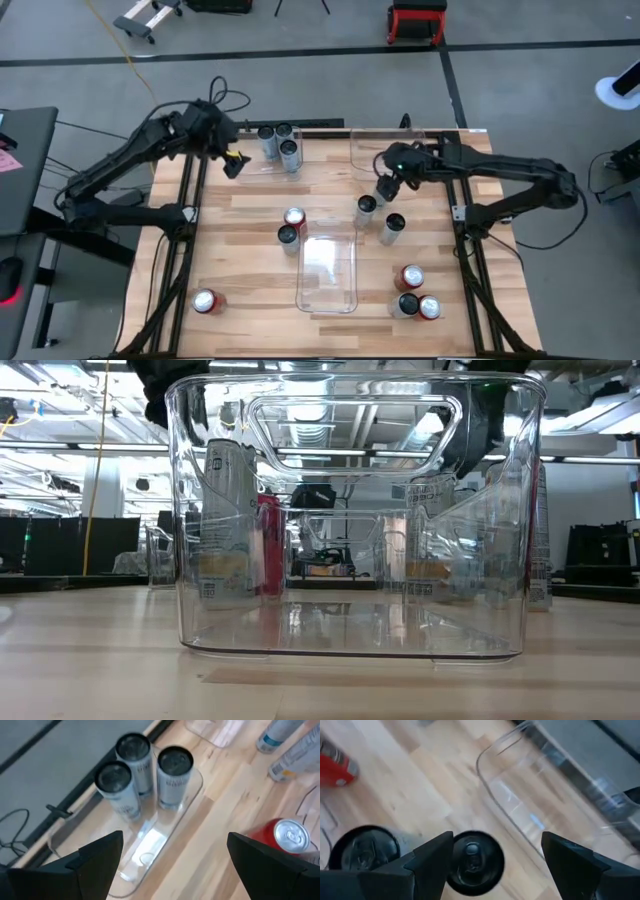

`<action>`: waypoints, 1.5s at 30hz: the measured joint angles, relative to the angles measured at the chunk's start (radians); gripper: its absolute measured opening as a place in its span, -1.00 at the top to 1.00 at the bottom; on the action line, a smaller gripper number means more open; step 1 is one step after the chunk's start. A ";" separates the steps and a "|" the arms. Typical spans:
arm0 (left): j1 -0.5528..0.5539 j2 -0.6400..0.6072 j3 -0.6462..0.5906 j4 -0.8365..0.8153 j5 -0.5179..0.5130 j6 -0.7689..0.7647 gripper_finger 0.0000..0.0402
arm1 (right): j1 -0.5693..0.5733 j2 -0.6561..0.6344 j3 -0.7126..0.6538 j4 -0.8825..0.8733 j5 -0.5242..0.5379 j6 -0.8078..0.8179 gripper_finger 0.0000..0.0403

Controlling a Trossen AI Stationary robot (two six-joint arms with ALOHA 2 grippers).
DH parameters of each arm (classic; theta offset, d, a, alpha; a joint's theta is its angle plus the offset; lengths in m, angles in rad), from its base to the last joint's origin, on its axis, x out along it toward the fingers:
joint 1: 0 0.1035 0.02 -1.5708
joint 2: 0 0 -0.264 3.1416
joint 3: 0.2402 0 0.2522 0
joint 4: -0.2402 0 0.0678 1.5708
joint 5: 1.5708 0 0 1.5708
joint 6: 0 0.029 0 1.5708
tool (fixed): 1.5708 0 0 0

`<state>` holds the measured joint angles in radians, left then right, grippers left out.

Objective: Sort soda cans
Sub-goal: Put the white-blue soda can into the top left transparent bin

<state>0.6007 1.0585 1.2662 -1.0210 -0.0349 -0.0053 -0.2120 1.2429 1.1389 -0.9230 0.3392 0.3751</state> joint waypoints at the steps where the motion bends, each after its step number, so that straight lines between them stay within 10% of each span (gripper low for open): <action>1: -0.004 0.000 -0.007 -0.001 0.000 -0.006 -0.77 | -0.003 0.008 0.000 -0.001 -0.017 -0.019 -0.60; 9: -0.027 0.002 -0.013 -0.013 -0.007 -0.021 -0.77 | -0.004 0.056 0.000 -0.043 -0.058 -0.269 -0.60; 33: -0.026 0.001 -0.013 -0.019 -0.050 -0.037 -0.77 | -0.033 0.055 -0.005 -0.006 -0.184 -0.308 -0.60; 45: -0.026 0.001 -0.013 0.010 -0.178 -0.020 -0.77 | -0.047 0.049 0.004 0.022 0.020 -0.307 -0.60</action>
<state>0.5745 1.0599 1.2533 -1.0107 -0.2133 -0.0248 -0.2590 1.2921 1.1431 -0.9014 0.3596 0.0681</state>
